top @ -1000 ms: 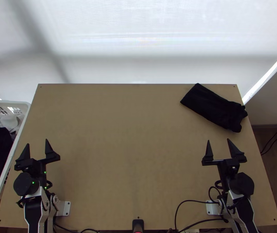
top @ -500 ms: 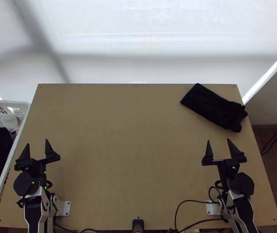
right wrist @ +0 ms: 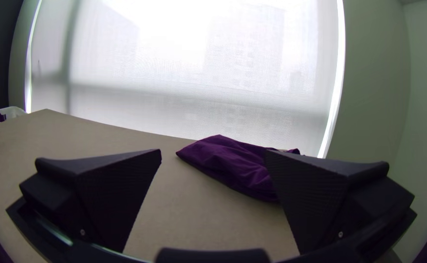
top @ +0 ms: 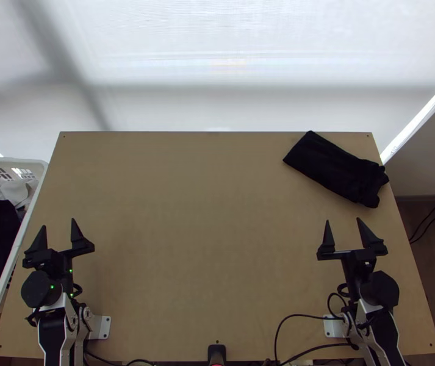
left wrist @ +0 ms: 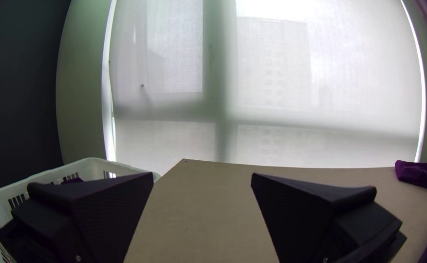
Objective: Fold the t-shirt
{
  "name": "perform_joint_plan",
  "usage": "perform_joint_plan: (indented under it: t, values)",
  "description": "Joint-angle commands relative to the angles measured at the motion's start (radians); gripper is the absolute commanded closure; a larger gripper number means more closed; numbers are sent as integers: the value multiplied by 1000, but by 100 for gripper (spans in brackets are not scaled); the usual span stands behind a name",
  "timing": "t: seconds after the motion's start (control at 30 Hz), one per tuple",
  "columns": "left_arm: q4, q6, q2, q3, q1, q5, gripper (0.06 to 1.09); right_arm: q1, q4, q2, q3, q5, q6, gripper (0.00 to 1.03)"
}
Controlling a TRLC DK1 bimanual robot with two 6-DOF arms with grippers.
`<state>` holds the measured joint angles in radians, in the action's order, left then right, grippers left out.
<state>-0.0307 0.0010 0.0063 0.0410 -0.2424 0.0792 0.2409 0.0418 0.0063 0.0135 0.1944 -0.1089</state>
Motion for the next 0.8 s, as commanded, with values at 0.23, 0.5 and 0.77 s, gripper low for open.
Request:
perform_joint_plan:
  t: [0.23,0.5,0.77]
  values:
    - [26,11,-6,-38,11,-52,10,-5,-11,-6,-10,2,-14,3]
    - [32,2,-6,-38,41,-67,10,-5,-11,-8,-9,2,-14,3]
    - [17,56,-9,-27,-15,-65,10,-5,-11,-8,-10,2,-14,3]
